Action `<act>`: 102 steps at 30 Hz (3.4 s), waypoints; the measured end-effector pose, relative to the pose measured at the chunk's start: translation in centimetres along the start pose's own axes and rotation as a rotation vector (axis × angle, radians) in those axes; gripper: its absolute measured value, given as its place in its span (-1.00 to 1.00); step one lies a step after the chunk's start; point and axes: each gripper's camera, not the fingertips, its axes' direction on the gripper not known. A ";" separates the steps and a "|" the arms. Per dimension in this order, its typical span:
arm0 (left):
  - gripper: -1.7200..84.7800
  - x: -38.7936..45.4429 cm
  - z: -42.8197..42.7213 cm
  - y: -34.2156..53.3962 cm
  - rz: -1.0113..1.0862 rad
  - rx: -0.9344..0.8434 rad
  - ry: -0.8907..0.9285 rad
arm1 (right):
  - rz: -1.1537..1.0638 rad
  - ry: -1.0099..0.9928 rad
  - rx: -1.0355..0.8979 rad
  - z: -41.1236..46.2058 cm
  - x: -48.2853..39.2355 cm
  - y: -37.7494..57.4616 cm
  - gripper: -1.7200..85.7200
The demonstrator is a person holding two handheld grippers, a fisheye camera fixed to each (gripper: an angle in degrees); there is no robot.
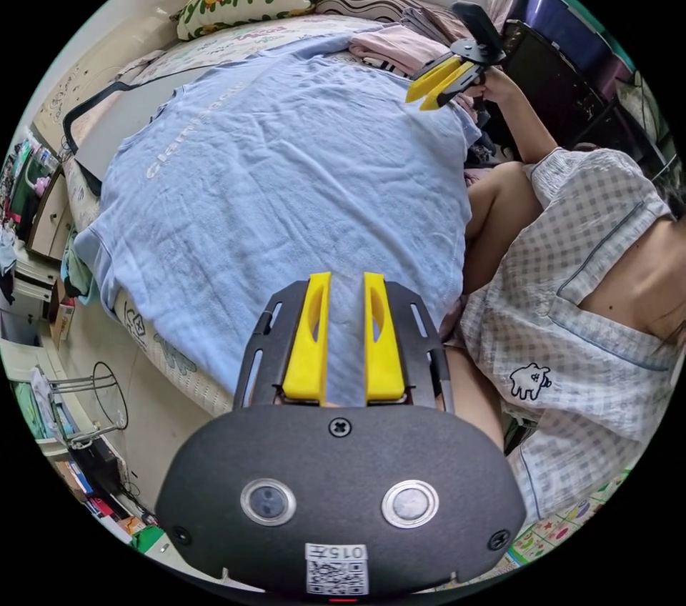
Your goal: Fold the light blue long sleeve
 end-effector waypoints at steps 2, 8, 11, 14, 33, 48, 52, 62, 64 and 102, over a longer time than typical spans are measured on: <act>-0.79 0.5 -0.2 0.0 0.018 -0.021 0.006 | 0.029 0.055 -0.007 -0.9 0.3 0.8 -0.77; -0.79 1.2 -0.5 -0.9 0.012 -0.038 -0.020 | 0.169 0.047 -0.041 -1.1 2.3 4.2 -0.77; -0.79 0.9 -0.8 -1.1 -0.016 -0.034 -0.008 | 0.189 0.043 -0.042 -0.6 2.7 4.7 -0.77; -0.80 0.7 -1.0 -1.3 -0.046 -0.033 0.000 | 0.202 0.054 -0.039 -0.7 2.7 4.9 -0.78; -0.75 6.6 -4.1 8.5 -0.140 -0.027 -0.096 | 0.340 0.129 -0.048 -4.6 1.6 13.7 -0.73; -0.73 4.2 -6.0 22.4 -0.494 0.242 -0.072 | 0.436 -0.071 0.066 -4.1 3.6 19.3 -0.74; -0.77 2.4 -4.2 23.6 -0.532 0.257 -0.002 | 0.429 -0.135 0.080 -3.7 4.2 18.9 -0.80; -0.95 2.7 -4.3 26.4 -0.489 0.286 -0.026 | 0.427 0.033 0.057 -5.3 2.9 20.5 -0.96; -0.95 2.8 -4.0 26.6 -0.483 0.271 -0.048 | 0.420 0.069 0.002 -4.8 2.6 20.3 -0.96; -0.94 -14.8 0.7 25.0 -0.598 0.356 0.082 | 0.456 0.036 0.108 -5.6 14.0 11.7 -0.89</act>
